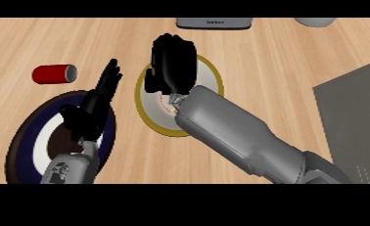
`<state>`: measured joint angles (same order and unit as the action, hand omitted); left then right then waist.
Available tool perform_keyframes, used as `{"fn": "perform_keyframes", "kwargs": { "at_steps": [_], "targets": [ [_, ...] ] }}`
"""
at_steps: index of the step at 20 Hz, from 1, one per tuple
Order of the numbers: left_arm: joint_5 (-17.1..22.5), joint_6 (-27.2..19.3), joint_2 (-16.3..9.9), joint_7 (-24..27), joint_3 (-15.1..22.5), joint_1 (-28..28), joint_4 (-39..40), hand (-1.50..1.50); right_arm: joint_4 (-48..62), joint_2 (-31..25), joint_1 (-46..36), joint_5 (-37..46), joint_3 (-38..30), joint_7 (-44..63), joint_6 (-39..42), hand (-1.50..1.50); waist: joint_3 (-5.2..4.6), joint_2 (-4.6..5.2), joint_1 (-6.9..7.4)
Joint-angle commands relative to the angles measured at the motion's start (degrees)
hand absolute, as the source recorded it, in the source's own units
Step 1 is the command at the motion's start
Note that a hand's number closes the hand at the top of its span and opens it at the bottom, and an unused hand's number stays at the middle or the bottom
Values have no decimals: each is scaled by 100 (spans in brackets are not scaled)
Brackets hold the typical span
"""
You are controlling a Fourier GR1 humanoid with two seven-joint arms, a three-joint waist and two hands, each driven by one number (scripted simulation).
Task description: Pick the pear from the placemat and place it in the bowl
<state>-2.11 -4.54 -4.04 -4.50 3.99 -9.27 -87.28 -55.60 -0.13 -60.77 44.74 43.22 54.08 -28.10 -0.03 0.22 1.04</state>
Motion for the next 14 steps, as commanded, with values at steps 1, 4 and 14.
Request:
{"fn": "perform_keyframes", "kwargs": {
  "at_steps": [1, 4, 14],
  "targets": [
    [-202, -158, 187, 132, 120, -167, 276, 0, 610, 13, 223, -470, -362, -804, -71, 150, 2, 17, -15],
    [-138, -175, 161, -103, 44, -259, 143, 0, 485, 13, 615, -1037, -674, -1017, -259, 150, 5, 15, -7],
    [-236, -192, 163, -139, 115, 43, -157, 0, 431, 13, 1077, -2355, -1368, -3598, -384, -150, 7, 1, -35]
  ]
}}
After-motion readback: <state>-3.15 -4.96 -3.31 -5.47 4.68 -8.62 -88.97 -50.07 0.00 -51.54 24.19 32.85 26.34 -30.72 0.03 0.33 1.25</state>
